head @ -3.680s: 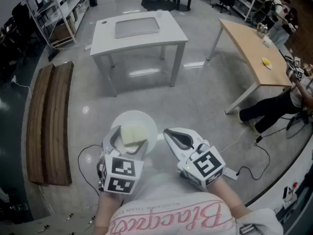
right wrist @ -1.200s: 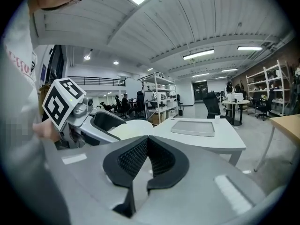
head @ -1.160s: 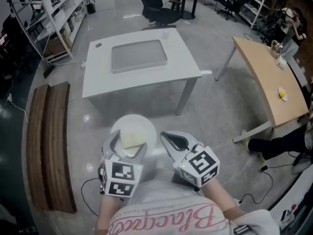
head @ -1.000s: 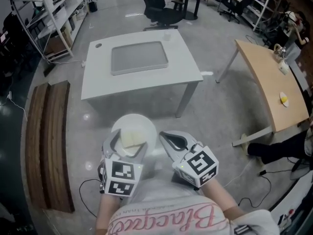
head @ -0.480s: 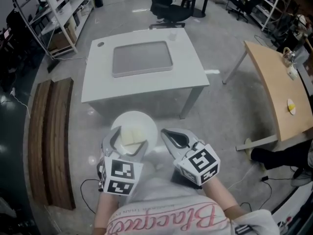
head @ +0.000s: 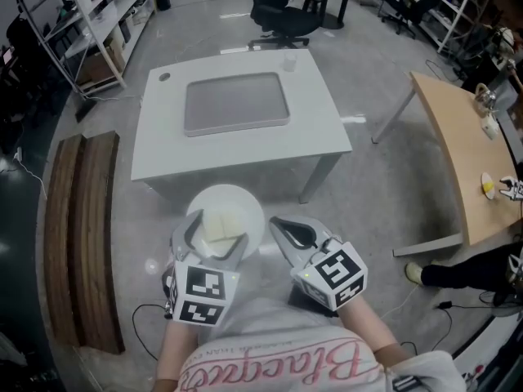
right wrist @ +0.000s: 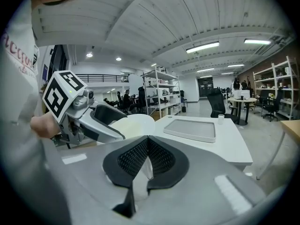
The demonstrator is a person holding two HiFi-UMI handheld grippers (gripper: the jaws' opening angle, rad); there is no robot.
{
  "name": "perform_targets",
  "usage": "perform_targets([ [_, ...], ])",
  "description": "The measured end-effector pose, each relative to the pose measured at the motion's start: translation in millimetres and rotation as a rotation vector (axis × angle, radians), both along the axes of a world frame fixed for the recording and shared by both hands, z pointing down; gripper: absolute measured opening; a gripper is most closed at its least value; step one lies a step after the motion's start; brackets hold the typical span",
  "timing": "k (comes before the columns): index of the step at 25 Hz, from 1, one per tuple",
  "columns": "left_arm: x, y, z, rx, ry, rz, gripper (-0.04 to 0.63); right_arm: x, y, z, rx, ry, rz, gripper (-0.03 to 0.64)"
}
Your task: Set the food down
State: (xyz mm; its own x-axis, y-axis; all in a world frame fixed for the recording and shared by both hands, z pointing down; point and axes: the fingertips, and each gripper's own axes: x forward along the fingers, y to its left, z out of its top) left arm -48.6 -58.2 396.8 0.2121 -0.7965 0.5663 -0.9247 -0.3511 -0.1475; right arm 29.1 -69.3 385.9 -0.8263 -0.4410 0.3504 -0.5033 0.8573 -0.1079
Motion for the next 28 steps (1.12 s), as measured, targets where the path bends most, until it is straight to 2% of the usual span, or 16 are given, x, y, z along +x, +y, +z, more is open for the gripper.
perform_targets([
  [13,-19,-85,-1,0.022,0.026,0.031,0.376,-10,-81,-4,0.003,0.012,0.069,0.002],
  [19,-27,-134,2,0.025,0.029,0.050,0.376,-30,-124,-6,0.030,0.015,0.067,0.002],
  [28,-49,-205,19,0.005,0.036,0.084,0.376,-51,-188,10,0.005,0.033,0.120,0.002],
])
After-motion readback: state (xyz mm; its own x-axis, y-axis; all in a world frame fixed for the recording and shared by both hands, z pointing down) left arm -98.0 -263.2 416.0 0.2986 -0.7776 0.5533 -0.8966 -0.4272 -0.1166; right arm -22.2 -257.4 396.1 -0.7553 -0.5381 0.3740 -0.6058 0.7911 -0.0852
